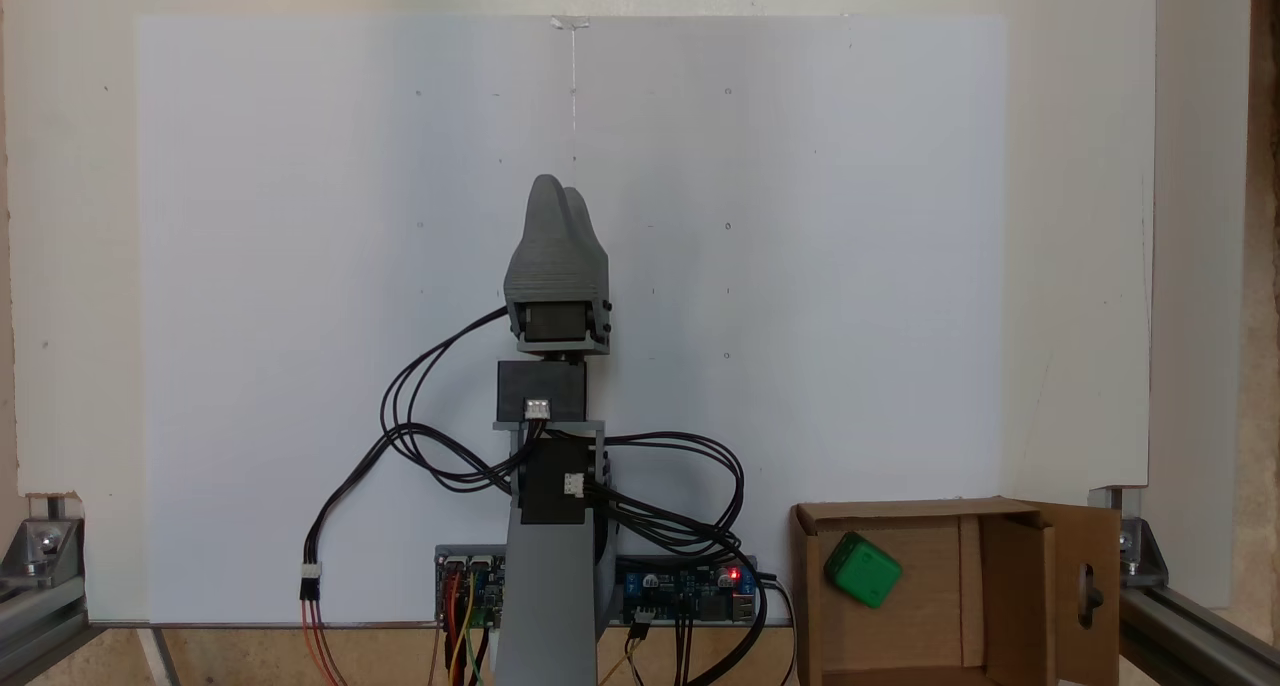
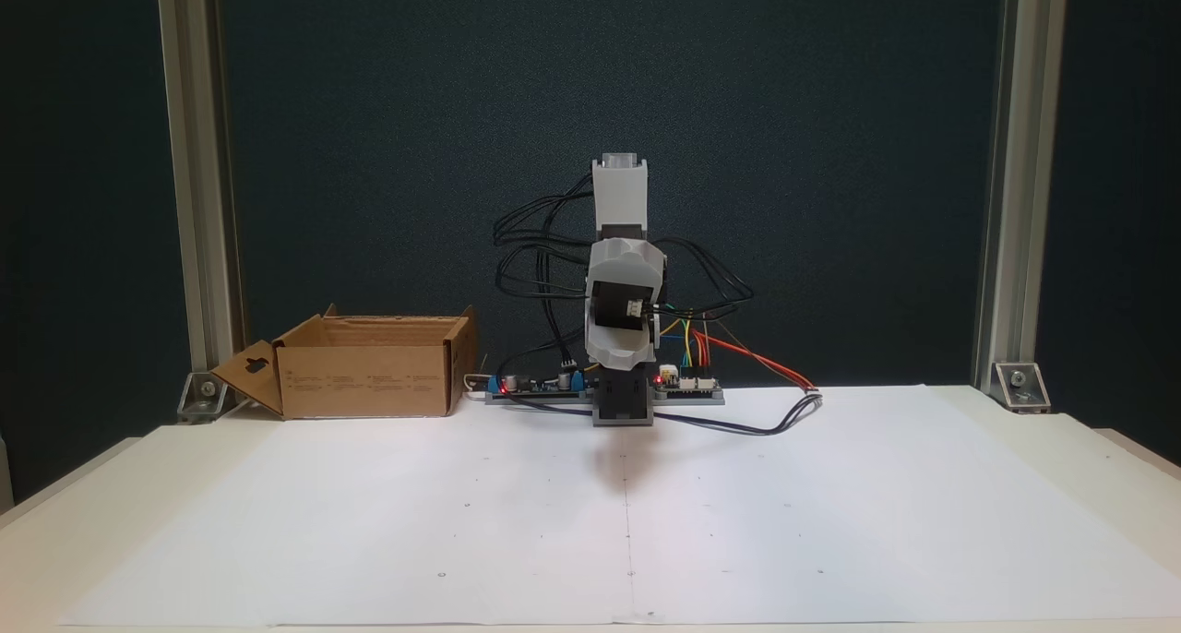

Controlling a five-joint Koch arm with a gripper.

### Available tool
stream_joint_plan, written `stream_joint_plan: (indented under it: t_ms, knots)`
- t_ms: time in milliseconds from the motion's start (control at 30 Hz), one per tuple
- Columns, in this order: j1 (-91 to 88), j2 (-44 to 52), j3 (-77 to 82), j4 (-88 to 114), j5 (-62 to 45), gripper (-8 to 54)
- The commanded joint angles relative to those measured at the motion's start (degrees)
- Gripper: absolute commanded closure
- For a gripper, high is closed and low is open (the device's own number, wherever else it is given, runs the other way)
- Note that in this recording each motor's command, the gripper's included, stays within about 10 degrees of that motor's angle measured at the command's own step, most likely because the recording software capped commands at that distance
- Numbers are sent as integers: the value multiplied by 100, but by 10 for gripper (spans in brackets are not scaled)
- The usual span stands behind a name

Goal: Grasp a green dice and put it in the bin.

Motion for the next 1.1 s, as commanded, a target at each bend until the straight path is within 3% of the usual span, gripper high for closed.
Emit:
stream_joint_plan:
  t_ms: [0, 1067]
  knots:
    - [0, 624, 0, -712, 229, 12]
    - [272, 615, 1898, -2452, 229, 15]
